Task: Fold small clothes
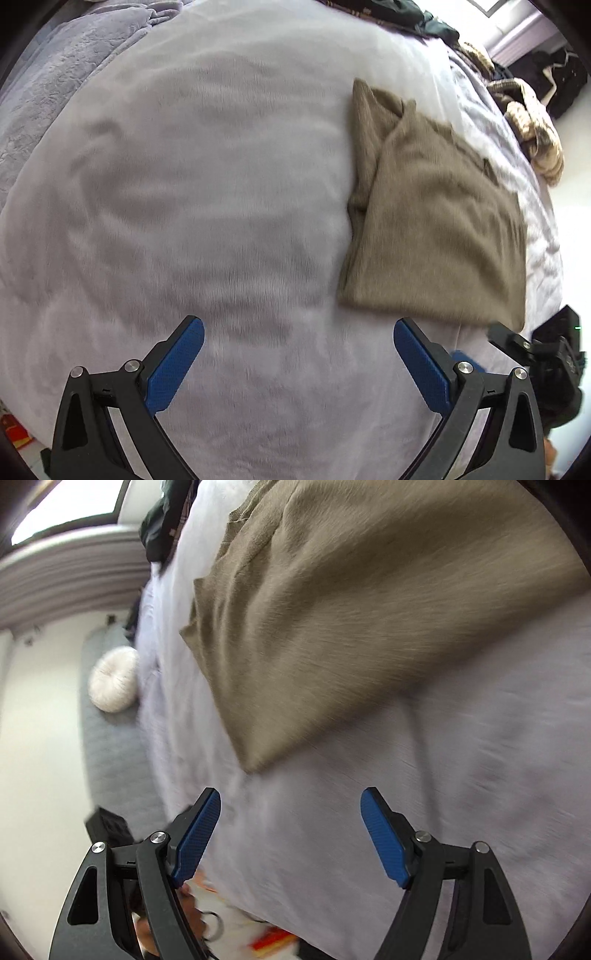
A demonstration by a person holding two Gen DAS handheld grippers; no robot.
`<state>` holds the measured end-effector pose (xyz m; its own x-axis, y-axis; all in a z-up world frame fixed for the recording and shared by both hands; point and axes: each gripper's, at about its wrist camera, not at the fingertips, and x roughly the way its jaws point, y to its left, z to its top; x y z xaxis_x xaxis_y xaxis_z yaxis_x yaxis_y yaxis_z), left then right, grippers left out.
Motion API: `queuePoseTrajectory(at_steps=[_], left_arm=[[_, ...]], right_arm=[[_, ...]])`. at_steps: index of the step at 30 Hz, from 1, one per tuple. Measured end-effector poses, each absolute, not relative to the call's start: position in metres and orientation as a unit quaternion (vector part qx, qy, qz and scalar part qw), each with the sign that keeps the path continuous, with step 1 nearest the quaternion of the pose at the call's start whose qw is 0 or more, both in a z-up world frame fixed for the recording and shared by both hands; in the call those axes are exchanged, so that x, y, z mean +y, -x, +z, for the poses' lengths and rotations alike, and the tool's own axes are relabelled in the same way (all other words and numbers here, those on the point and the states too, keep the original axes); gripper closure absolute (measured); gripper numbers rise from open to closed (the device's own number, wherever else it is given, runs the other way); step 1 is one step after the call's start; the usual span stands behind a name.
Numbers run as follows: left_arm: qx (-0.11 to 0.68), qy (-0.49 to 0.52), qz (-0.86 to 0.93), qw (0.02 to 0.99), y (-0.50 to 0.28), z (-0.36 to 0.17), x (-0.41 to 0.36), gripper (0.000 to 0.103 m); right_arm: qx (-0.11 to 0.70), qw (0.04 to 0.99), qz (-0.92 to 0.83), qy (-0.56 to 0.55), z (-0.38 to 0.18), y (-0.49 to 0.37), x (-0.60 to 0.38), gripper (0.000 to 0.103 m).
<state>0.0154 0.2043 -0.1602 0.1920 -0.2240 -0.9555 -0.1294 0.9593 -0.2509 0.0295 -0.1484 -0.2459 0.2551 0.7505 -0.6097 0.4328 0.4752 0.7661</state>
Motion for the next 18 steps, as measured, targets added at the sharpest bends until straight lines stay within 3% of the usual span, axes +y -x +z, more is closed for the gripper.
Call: queuePoseTrajectory(at_steps=[8,18], left_arm=[[0.633,0.165,-0.06,0.754,-0.044,-0.175,0.201,0.0],[0.637,0.215,-0.108,0.732,-0.071,-0.193,0.188,0.0]], right_arm=[[0.54,0.59,0.112,-0.589,-0.291,-0.048,-0.139,0.022],[0.482,0.593,0.141,-0.629,-0.286,-0.072,-0.14,0.022]])
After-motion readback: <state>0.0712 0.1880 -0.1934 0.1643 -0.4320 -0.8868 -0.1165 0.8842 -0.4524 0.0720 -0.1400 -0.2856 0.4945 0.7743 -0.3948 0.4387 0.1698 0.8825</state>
